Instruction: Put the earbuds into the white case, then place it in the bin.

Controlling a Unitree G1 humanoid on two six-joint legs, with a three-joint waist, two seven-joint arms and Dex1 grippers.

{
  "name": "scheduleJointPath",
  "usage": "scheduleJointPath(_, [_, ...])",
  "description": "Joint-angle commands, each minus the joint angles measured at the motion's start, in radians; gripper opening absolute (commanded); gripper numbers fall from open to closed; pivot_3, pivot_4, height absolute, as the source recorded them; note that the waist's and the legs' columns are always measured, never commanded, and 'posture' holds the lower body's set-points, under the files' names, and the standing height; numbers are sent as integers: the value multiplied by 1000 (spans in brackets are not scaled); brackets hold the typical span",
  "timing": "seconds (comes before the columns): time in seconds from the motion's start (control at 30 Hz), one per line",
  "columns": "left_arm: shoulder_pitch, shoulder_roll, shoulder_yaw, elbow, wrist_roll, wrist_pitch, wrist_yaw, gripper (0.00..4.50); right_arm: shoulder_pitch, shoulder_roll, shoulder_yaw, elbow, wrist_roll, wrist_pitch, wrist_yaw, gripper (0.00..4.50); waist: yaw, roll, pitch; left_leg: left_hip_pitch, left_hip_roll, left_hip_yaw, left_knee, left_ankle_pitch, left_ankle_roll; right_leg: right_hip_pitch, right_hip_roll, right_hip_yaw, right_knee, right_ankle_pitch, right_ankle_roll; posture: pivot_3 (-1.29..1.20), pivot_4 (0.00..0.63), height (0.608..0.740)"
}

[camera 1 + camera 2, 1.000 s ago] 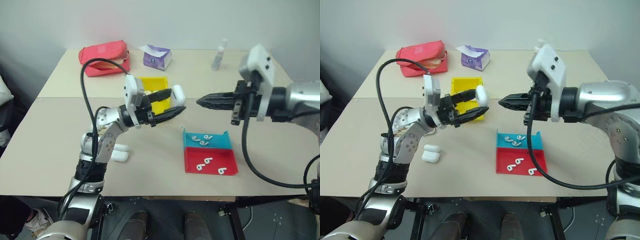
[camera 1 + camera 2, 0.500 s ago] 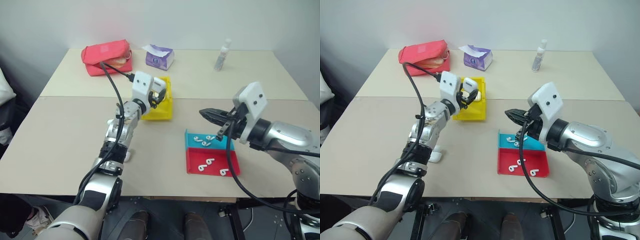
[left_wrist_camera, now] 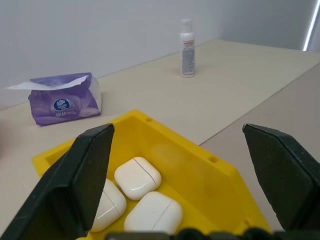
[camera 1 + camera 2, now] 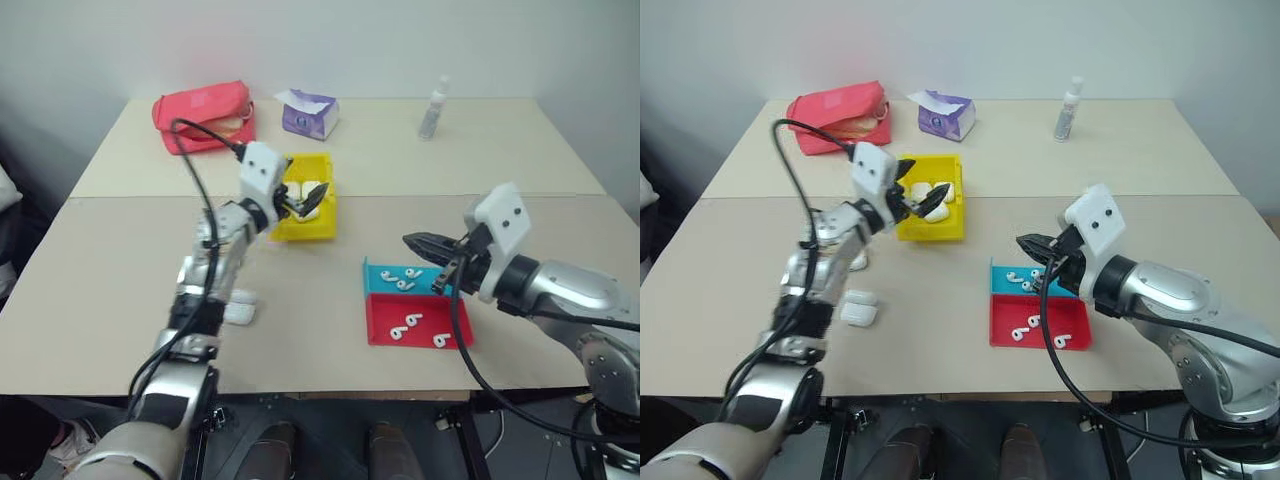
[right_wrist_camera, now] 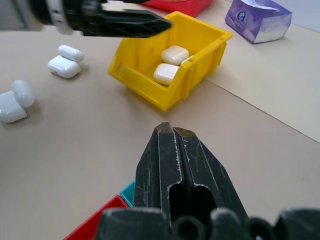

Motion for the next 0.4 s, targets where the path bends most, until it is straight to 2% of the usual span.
scheduleJointPath(0.03, [105, 146, 42, -244, -149, 84, -222, 4475, 70, 11, -11, -37, -69, -141, 32, 0, -1, 0, 0, 0, 0, 0, 0, 0, 0, 0, 0, 0, 1, 0, 0, 0, 150, 740])
scheduleJointPath(0.27, [340, 430, 206, -503, -410, 305, -414, 4475, 244, -9, -79, -60, -59, -287, 188, 0, 4, 1, 0, 2, 1, 1, -1, 0, 0, 0, 1, 1, 2, 0, 0, 0, 150, 740])
scheduleJointPath(0.4, [422, 527, 298, -577, -503, 364, -462, 4475, 310, -53, -135, -61, -36, -321, 290, 0, 7, 1, 0, 5, 1, 2, -2, -2, 4, 1, 1, 1, 1, 0, 0, 0, 150, 740])
